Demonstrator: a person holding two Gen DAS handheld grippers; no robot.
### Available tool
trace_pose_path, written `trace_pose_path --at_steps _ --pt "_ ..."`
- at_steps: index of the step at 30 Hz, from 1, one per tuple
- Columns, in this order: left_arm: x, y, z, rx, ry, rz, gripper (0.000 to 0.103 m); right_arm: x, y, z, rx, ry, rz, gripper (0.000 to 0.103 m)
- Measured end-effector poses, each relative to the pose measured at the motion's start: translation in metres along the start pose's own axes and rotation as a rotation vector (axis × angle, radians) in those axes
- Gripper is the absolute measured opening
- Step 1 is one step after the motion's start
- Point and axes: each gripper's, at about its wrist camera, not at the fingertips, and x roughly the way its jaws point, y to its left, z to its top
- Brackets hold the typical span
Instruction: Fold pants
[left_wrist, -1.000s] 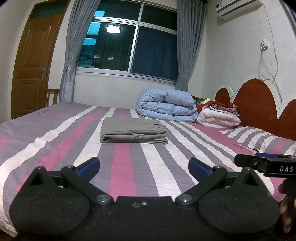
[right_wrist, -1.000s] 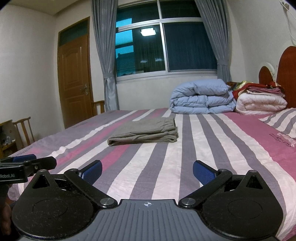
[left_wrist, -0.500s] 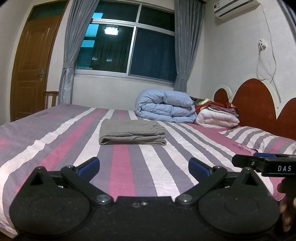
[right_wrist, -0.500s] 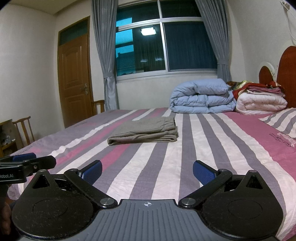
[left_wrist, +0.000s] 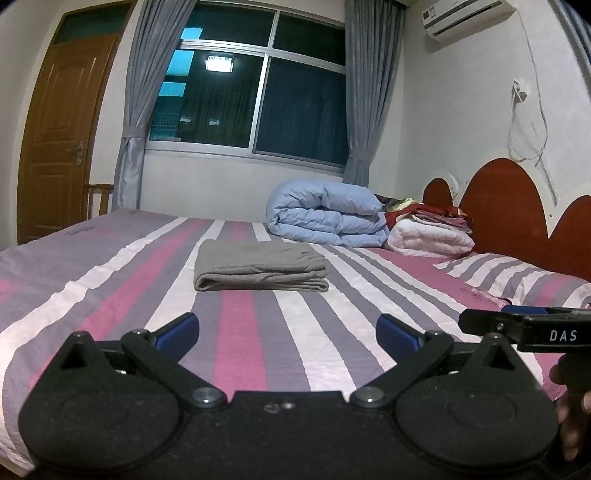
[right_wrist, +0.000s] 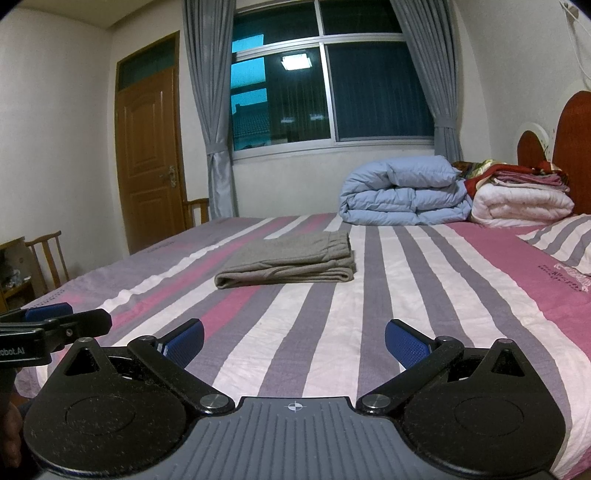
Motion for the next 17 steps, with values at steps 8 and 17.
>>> trace_pose_path --at_steps 8,17 --pt "-0.0008 0.0020 0.0006 -0.005 -0.026 -0.031 0.094 -0.0007 0.0007 0.0002 0.000 0.001 0.000 0.103" --pt "0.0013 0.0055 -0.0008 -0.011 -0.031 -0.045 0.094 -0.0013 0.0005 0.0005 0.000 0.000 0.001 0.103"
